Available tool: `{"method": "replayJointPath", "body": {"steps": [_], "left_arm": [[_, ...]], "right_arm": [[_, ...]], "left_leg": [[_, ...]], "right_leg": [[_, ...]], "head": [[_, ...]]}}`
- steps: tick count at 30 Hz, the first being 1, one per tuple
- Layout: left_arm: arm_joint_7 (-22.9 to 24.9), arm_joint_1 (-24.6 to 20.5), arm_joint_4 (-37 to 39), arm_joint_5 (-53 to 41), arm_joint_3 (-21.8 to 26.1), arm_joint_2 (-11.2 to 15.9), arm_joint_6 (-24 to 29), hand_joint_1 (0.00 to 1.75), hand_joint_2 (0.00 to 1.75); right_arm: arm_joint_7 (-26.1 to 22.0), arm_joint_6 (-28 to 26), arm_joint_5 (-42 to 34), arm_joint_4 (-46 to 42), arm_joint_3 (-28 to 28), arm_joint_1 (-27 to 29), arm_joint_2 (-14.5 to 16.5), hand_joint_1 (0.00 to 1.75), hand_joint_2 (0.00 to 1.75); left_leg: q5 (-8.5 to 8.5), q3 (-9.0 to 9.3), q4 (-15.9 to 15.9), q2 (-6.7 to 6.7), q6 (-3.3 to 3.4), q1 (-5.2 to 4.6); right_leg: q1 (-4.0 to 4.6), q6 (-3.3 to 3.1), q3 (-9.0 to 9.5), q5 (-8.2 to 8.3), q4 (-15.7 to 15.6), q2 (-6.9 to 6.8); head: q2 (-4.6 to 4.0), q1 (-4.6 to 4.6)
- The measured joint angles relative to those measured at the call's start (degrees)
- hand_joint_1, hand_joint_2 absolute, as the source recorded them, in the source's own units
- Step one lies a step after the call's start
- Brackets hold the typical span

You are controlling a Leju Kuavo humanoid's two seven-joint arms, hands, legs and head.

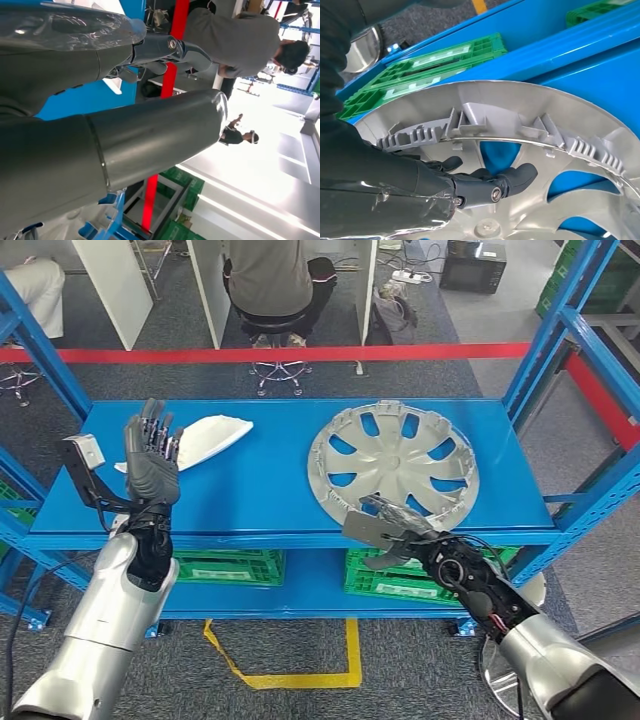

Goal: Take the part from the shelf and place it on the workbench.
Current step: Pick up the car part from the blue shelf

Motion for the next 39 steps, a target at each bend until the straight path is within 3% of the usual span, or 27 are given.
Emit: {"method": "replayJointPath", "body": {"steps": [15, 22, 23, 26, 27, 39], "left_arm": [[0.82, 0.06, 0.00, 0.29, 0.00, 0.08, 0.89, 0.00, 0.00], [0.74, 0.06, 0.00, 0.69, 0.00, 0.08, 0.98, 0.00, 0.00], [0.73, 0.07, 0.00, 0.74, 0.00, 0.08, 0.94, 0.00, 0.00], [0.67, 0.14, 0.01, 0.91, -0.01, 0.08, 0.86, 0.00, 0.00], [0.63, 0.19, 0.02, 0.96, -0.02, 0.08, 0.85, 0.00, 0.00], [0.33, 0.63, 0.15, 1.03, -0.02, 0.16, 0.71, 0.00, 0.00]], "right_arm": [[3.42, -11.31, 20.07, 3.41, 8.77, -0.31, -0.64, 0.00, 1.75], [4.40, -14.20, 26.21, 4.54, 12.01, -0.48, -1.05, 0.01, 1.75], [4.36, -14.50, 26.87, 4.68, 12.31, -0.53, -1.09, 0.18, 1.75], [3.87, -15.10, 27.98, 4.91, 12.93, -0.60, -1.13, 1.48, 1.75], [3.62, -15.21, 28.15, 4.91, 13.04, -0.61, -1.12, 1.75, 1.75], [0.38, -15.16, 28.97, 4.74, 13.09, -1.04, -1.05, 1.75, 1.75]], "left_leg": [[0.02, -0.01, 0.00, -0.06, 0.03, -0.02], [-0.02, -0.02, 0.01, -0.09, 0.07, -0.06], [-0.03, -0.02, 0.01, -0.09, 0.07, -0.07], [-0.04, -0.03, 0.00, -0.09, 0.05, -0.07], [-0.05, -0.03, 0.00, -0.09, 0.05, -0.07], [-0.06, -0.02, 0.00, -0.12, 0.03, -0.08]], "right_leg": [[-0.08, -0.05, 0.03, -0.02, 0.00, -0.13], [-0.09, -0.05, 0.02, -0.04, 0.00, -0.14], [-0.09, -0.05, 0.02, -0.05, 0.00, -0.14], [-0.08, -0.05, 0.02, -0.06, 0.00, -0.14], [-0.08, -0.05, 0.02, -0.06, 0.00, -0.14], [-0.08, -0.02, 0.07, -0.09, 0.00, -0.17]], "head": [[0.00, 0.06], [-0.01, 0.02], [-0.01, 0.01], [0.00, 0.00], [0.00, -0.01], [0.00, 0.05]]}}
